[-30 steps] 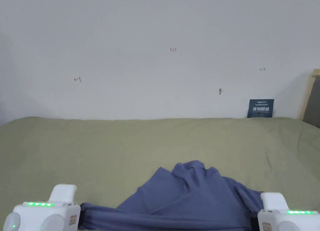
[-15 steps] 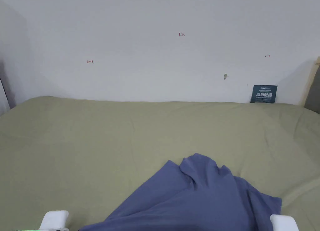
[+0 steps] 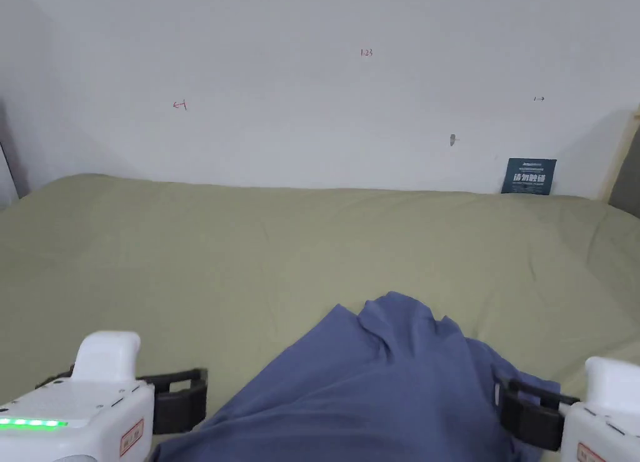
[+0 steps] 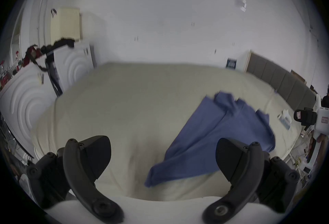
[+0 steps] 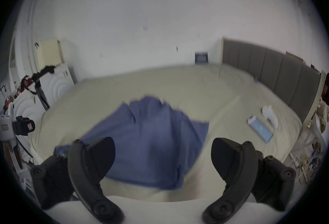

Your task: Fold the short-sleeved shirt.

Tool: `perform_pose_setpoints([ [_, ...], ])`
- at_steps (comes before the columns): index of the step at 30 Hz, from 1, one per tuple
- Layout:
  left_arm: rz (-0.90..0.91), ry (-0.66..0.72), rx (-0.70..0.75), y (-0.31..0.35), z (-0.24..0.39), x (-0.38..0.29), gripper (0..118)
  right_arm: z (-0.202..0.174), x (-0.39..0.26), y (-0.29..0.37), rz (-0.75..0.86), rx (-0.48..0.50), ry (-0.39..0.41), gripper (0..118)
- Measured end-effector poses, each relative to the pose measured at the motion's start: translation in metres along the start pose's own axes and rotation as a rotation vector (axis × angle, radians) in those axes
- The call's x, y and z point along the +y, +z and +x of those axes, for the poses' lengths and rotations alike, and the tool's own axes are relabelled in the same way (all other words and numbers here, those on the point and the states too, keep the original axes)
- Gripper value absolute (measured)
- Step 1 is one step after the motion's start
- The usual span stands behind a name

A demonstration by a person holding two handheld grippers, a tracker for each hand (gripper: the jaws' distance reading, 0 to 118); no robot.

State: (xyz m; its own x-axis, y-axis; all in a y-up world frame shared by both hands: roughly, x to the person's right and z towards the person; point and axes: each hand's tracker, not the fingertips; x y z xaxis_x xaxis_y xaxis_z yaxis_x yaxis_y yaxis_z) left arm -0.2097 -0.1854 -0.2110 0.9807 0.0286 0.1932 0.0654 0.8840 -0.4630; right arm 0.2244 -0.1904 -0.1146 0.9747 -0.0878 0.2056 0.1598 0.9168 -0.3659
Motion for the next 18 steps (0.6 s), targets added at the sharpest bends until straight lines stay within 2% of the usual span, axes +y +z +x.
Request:
perform_pose_setpoints([
  [2,0.075,0.017,-0.018,0.017,0.011,0.006,113,-0.016,0.006,0.014,0.105,-0.027,0.066,99],
  [3,0.121,0.022,-0.024,0.025,0.016,0.007,103,-0.024,0.006,0.023,0.175,-0.045,0.101,84],
  [4,0.148,0.012,-0.023,0.031,0.021,0.008,85,-0.031,0.005,0.030,0.215,-0.050,0.141,65],
  [5,0.176,0.004,-0.026,0.036,0.025,0.008,52,-0.036,0.005,0.036,0.230,-0.056,0.156,40],
  [6,0.206,-0.001,-0.028,0.043,0.029,0.006,0,-0.042,0.003,0.040,0.267,-0.059,0.141,2],
  [8,0.255,0.005,-0.008,0.045,0.031,0.003,0,-0.045,-0.003,0.047,0.325,-0.086,0.109,1],
  [18,0.238,0.003,0.018,0.044,0.012,0.003,0,-0.048,-0.004,0.047,0.305,-0.063,0.138,1],
])
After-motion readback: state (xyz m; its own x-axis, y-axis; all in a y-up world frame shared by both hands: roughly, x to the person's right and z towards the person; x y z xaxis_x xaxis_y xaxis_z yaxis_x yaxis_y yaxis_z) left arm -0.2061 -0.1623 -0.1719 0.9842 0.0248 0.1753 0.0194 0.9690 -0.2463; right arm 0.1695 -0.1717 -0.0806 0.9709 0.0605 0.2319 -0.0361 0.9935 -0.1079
